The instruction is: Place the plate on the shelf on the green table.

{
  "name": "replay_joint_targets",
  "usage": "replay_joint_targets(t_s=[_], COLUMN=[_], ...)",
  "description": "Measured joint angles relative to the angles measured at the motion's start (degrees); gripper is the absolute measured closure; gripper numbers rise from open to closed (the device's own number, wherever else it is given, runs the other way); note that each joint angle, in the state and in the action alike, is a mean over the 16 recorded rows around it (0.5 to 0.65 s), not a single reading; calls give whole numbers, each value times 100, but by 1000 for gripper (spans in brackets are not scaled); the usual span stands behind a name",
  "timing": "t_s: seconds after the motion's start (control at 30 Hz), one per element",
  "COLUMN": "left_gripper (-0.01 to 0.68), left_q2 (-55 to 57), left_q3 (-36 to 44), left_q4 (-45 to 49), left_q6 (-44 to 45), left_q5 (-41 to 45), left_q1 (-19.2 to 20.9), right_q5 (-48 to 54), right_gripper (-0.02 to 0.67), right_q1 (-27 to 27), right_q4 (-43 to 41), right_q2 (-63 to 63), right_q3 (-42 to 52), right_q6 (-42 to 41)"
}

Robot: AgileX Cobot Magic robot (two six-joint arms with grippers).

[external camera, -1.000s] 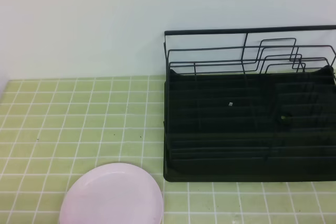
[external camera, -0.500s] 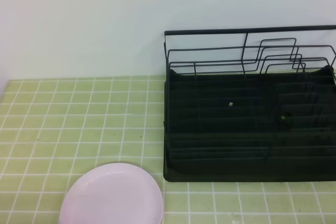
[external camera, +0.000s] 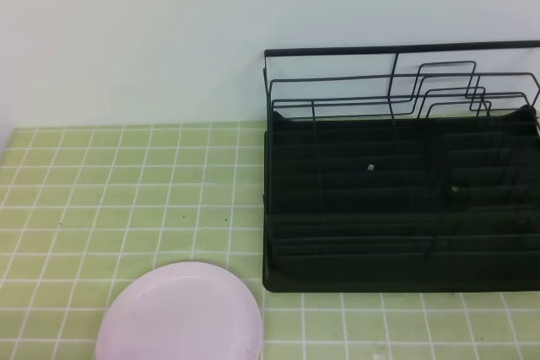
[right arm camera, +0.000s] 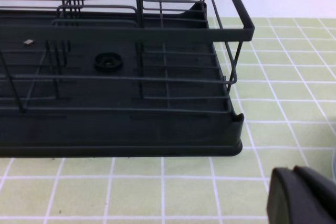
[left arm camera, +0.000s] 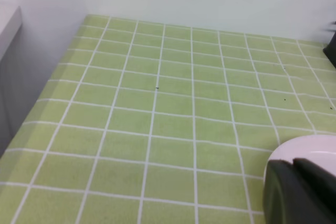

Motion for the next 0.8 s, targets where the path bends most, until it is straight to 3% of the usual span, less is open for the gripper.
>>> replay_joint_targets(t_s=[0.8], left_gripper=[675], left_q2=[0], left_q3=[0], left_q4=[-73], left_q6=[-16], left_q5=[-79], left_q1=[0], right_q5=[2], right_gripper=[652], right_q1=[0], right_q4=[49], right_q2=[-10], right_q3=[-24], right_q6=[15])
